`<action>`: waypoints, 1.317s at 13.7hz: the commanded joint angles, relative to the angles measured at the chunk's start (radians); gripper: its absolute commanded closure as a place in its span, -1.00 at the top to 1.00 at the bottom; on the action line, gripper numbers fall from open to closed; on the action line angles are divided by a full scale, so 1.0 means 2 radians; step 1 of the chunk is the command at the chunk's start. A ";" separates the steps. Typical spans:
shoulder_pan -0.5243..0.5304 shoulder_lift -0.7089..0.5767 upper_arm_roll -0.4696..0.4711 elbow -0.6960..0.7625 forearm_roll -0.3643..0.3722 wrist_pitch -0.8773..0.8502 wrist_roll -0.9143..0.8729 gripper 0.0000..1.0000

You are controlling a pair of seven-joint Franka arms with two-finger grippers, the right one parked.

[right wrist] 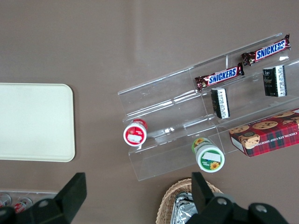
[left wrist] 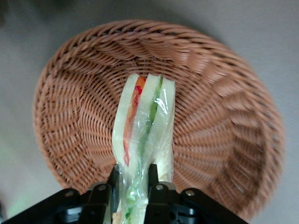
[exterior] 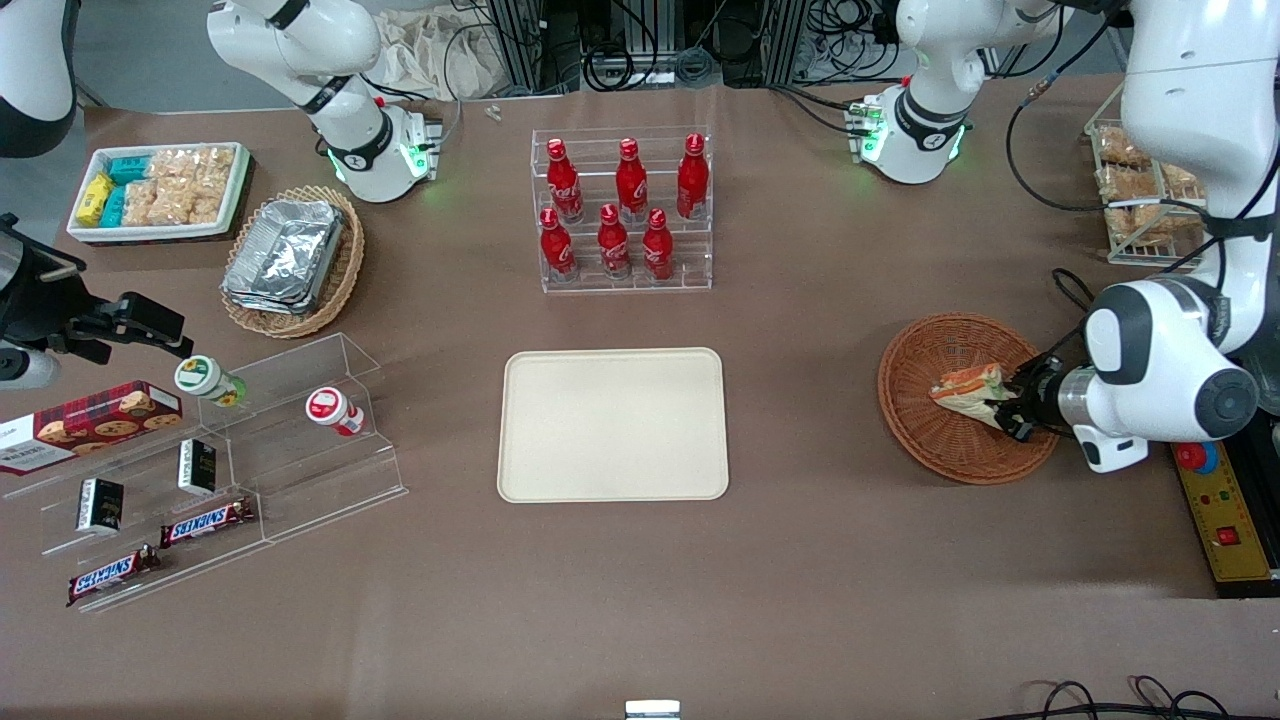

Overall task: Place sandwich from basket to tray
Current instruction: 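Carry the held sandwich with the left gripper over the cream tray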

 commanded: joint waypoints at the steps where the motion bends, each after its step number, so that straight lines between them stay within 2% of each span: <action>1: -0.005 -0.047 -0.008 0.043 0.002 -0.083 0.003 -1.00; 4: -0.030 -0.056 -0.057 0.082 0.019 -0.145 0.053 -1.00; 7: -0.051 -0.057 -0.134 0.084 0.022 -0.133 0.091 -1.00; 9: -0.074 -0.044 -0.178 0.083 0.036 -0.089 0.100 -1.00; 13: -0.169 0.031 -0.186 0.108 0.105 -0.018 0.129 -1.00; 16: -0.194 0.099 -0.186 0.143 0.106 0.028 0.128 -1.00; 18: -0.219 0.132 -0.185 0.162 0.124 0.034 0.125 -1.00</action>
